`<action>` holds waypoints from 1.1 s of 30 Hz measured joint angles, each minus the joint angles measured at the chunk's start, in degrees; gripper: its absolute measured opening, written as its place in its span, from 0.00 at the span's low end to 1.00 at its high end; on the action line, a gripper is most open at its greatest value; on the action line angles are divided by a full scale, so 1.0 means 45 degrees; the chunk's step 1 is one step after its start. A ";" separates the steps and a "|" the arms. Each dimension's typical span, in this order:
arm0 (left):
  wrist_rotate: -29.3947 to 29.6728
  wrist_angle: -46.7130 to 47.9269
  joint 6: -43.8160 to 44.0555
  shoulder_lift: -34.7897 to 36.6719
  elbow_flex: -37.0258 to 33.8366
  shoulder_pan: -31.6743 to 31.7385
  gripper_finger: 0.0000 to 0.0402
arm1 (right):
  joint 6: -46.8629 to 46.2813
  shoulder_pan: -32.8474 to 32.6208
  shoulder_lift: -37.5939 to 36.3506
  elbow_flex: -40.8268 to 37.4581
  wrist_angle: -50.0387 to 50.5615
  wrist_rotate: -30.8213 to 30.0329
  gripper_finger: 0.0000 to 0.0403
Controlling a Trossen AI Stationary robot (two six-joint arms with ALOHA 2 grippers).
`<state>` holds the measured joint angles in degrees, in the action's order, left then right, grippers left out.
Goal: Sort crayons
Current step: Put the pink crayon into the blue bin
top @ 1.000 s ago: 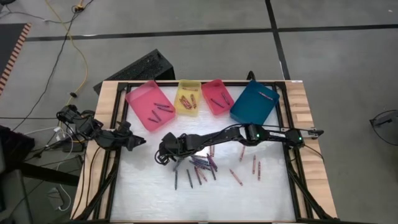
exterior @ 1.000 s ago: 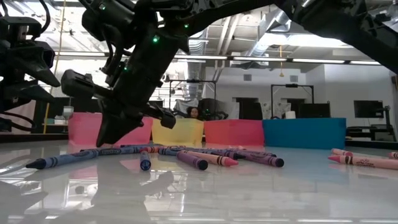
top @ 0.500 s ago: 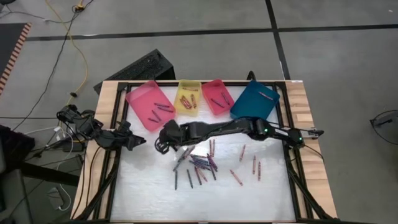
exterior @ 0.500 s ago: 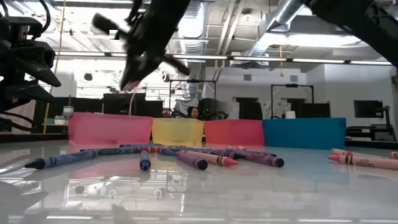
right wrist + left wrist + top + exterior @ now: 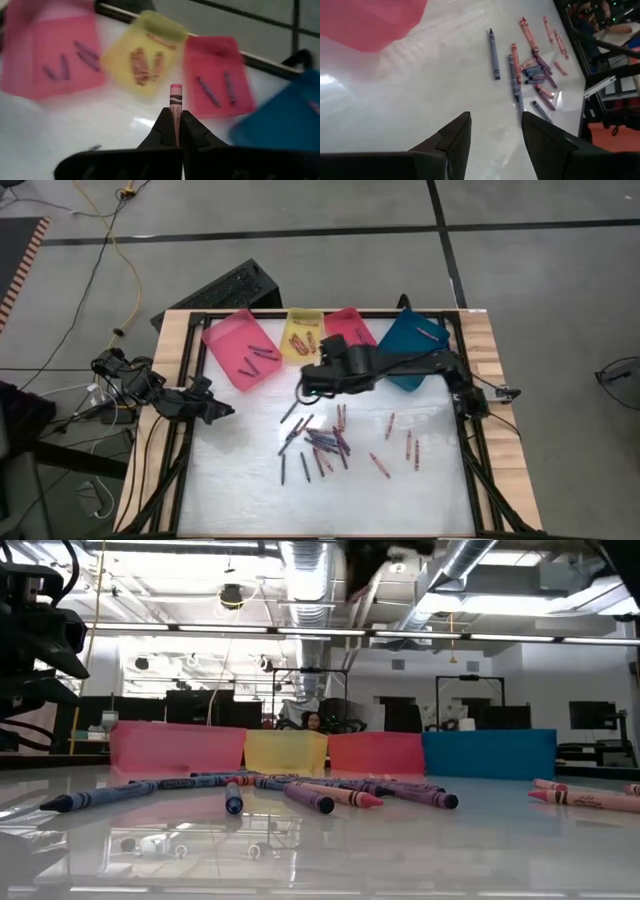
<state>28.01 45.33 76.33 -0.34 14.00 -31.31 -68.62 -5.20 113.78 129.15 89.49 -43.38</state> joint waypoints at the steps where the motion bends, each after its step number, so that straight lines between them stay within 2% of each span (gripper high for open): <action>1: 0.0028 -0.0024 0.0126 0.0000 0.0000 0.0000 0.41 | -0.0091 0.0161 -0.0252 -0.0309 0.0152 0.0082 0.01; 6: 0.0527 -0.0100 0.1485 -0.0026 0.0000 0.0000 0.41 | -0.0124 0.0885 -0.2669 -0.3817 0.0096 0.0070 0.01; 8: 0.0778 -0.0271 0.1832 -0.0005 0.0000 0.0000 0.41 | -0.0187 0.1045 -0.4070 -0.5727 -0.0005 0.0128 0.01; 13: 0.1539 -0.0732 0.1975 -0.0010 0.0000 0.0000 0.41 | -0.2513 0.1168 -0.7418 -1.0029 0.0047 0.0300 0.01; 19: 0.2897 -0.0667 0.2205 -0.0006 0.0000 0.0000 0.41 | -0.5486 0.0557 -1.0309 -1.4430 -0.1646 0.0332 0.01; 22: 0.3331 -0.0625 0.2257 -0.0005 0.0000 0.0005 0.41 | -0.6361 0.0264 -1.0825 -1.6107 -0.2893 0.0327 0.01; 27: 0.3518 -0.0610 0.2512 -0.0007 0.0000 0.0003 0.41 | -0.7252 0.0307 -1.0689 -1.8132 -0.4977 0.0317 0.01; 33: 0.3529 -0.0605 0.2531 -0.0007 0.0000 0.0000 0.41 | -0.7554 0.1150 -0.9663 -1.9100 -0.6112 0.0290 0.01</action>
<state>43.89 42.61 87.72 -0.37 14.00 -31.31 -102.61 -0.03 70.30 43.20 61.98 -42.08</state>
